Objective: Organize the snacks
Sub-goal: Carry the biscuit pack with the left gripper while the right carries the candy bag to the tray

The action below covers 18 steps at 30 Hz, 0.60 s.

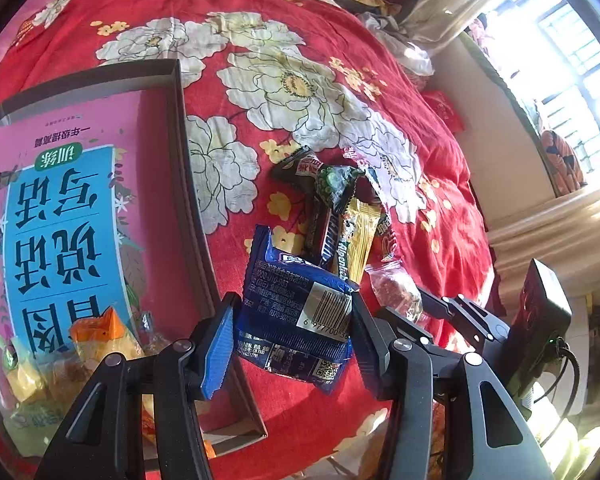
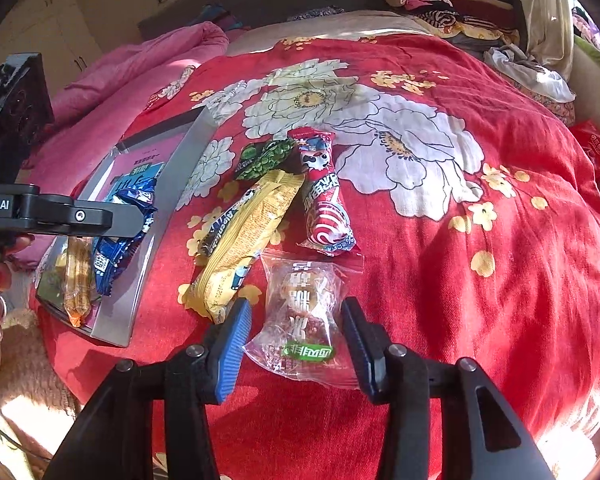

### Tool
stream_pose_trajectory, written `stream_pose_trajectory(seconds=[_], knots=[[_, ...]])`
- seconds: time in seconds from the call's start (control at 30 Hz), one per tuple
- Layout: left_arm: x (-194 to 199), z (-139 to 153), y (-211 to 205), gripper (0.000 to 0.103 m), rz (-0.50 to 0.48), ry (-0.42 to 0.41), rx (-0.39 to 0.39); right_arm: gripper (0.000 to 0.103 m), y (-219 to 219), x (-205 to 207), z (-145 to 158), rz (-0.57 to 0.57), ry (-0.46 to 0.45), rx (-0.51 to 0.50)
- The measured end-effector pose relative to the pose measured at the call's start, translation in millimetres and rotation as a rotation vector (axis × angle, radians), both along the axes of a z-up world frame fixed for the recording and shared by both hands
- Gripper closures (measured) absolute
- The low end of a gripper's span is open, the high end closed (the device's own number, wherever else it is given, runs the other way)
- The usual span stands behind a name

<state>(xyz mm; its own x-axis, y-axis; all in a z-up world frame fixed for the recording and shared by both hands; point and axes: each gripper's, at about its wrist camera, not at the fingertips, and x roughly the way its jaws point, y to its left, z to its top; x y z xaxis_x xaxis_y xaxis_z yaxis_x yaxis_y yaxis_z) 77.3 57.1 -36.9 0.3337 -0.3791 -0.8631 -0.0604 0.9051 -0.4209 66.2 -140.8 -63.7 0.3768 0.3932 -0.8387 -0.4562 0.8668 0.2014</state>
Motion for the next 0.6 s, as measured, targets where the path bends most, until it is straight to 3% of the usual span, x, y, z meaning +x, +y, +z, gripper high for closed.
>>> stream_pose_trajectory(seconds=[0.27,0.6], knots=[[-19.3,15.4,16.5,0.048,0.024,-0.037,0.017,0.056,11.0,3.9,-15.7,0.022,0.023,-0.062],[-33.9,28.7,39.9,0.048,0.073,-0.066,0.006,0.056,-13.4,1.0,4.7,-0.042,0.079,0.13]])
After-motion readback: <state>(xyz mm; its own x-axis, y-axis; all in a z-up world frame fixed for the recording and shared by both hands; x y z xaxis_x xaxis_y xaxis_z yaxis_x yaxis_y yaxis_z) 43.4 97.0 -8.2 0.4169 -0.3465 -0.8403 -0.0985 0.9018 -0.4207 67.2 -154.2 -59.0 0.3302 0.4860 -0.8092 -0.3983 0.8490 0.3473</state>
